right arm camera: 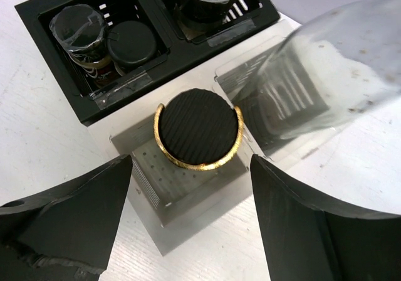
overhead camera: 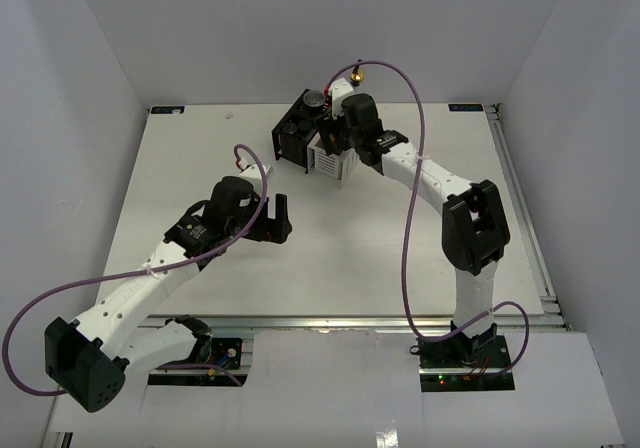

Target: Organize the condiment bottles

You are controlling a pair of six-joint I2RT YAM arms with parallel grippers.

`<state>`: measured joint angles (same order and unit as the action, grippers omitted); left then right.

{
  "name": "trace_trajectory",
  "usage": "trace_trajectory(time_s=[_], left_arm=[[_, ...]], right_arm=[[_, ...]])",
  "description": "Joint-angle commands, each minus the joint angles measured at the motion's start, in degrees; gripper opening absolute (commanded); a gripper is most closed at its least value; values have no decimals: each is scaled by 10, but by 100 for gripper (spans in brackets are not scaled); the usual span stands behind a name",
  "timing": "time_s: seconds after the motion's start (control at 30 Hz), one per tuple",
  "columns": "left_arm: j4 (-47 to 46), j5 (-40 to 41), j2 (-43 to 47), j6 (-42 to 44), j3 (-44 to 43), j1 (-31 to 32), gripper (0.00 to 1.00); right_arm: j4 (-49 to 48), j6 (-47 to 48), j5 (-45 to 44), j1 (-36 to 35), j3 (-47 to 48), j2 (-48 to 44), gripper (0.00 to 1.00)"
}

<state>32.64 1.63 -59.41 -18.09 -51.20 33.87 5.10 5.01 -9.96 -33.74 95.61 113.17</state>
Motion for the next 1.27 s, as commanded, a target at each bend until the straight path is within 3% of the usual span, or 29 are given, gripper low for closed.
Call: trace_trajectory(time_s=[0.0,0.03,0.1,0.2,0.4,0.57,0.73,0.97,1.23], left_arm=[[16,17,-2,-11,-54,1,98],[19,16,-3,-12,-64,1,98],[25,13,-4,-17,-88,1,98],[28,7,-6,-28,-131,1,98],[41,-6,6,-51,-206,1,98],[44,9,38,-70,-207,1,98],[38,25,78,-62,-172,1,98],[13,6,126,-62,-123,1,98],[14,3,157,-70,-107,1,98]], right_arm=[[33,10,-23,0,4,-90,89],[44,10,-23,0,2,-115,96],[78,1,-20,0,-13,-149,99],[112,-20,6,0,-45,-230,91],[141,-97,62,0,-137,-366,90],[105,-148,124,0,-266,-497,90],[119,-155,102,0,-327,-587,90],[130,-144,42,0,-377,-663,90],[126,-143,33,0,-395,-673,90]])
